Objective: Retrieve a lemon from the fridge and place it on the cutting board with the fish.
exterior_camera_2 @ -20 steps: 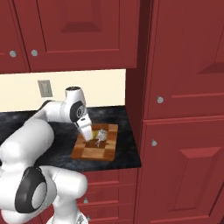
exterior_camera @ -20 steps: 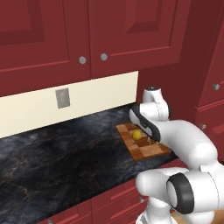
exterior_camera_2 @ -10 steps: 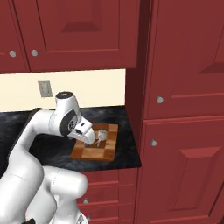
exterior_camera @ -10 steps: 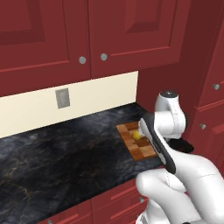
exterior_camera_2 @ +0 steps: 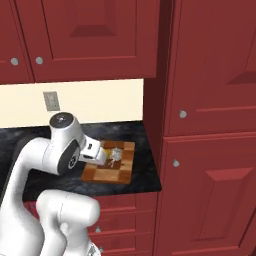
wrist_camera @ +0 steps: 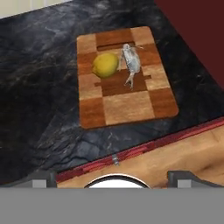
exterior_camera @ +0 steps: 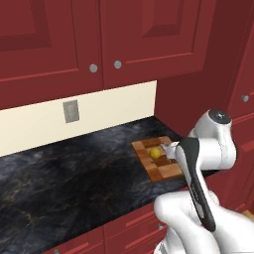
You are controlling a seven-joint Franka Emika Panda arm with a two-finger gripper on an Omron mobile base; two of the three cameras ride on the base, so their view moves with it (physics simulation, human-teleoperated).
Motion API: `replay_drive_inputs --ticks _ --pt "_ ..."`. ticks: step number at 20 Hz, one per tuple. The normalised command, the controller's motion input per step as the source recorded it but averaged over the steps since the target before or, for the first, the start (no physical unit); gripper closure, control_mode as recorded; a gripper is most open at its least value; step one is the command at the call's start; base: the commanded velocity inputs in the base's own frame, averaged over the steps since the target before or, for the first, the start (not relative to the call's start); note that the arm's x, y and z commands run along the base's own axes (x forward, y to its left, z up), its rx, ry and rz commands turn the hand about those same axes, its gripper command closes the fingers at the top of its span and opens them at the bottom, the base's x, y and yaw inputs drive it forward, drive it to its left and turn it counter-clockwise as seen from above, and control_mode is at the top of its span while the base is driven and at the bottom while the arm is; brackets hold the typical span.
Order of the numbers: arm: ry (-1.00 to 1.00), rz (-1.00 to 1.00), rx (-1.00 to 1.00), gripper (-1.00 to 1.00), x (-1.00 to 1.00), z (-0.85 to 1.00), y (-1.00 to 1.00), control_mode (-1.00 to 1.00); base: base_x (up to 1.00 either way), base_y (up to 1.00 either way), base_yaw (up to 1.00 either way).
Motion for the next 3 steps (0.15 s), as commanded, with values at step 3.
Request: replay_drive_inputs --ticks 3 --pt "-0.03 0.02 -0.04 -1.0 0.0 0.85 0.02 -1.0 0.0 0.0 0.0"
